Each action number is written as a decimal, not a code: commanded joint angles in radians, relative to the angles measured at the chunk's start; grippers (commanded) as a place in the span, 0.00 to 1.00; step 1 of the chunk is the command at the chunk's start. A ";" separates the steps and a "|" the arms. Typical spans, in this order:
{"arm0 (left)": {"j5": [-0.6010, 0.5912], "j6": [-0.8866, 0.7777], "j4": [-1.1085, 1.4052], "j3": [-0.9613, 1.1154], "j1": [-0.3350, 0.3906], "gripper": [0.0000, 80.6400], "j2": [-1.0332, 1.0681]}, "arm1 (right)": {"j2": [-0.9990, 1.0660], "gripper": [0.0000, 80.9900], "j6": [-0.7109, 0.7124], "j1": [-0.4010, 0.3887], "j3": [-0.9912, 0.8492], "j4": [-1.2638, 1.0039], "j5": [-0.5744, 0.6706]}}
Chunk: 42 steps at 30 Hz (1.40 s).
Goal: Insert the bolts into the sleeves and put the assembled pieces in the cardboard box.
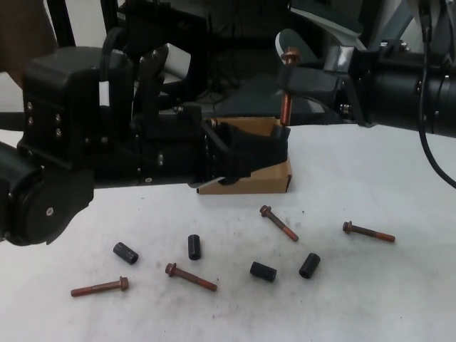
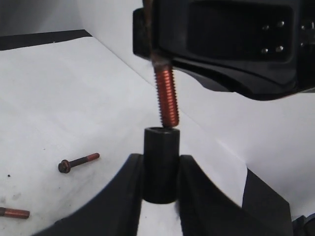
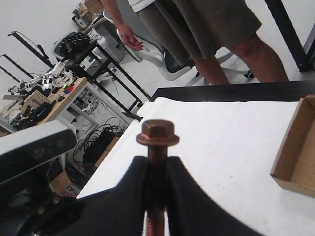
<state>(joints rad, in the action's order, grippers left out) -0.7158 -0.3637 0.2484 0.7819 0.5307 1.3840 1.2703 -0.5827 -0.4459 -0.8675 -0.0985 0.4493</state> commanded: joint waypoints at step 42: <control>0.041 -0.033 0.141 0.001 0.000 0.01 -0.014 | -0.005 0.00 0.067 -0.088 -0.008 -0.014 -0.060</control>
<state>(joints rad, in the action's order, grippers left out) -0.6868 -0.4040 0.3370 0.7731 0.5307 1.3840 1.2703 -0.5271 -0.5215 -0.8700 -0.1174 0.3392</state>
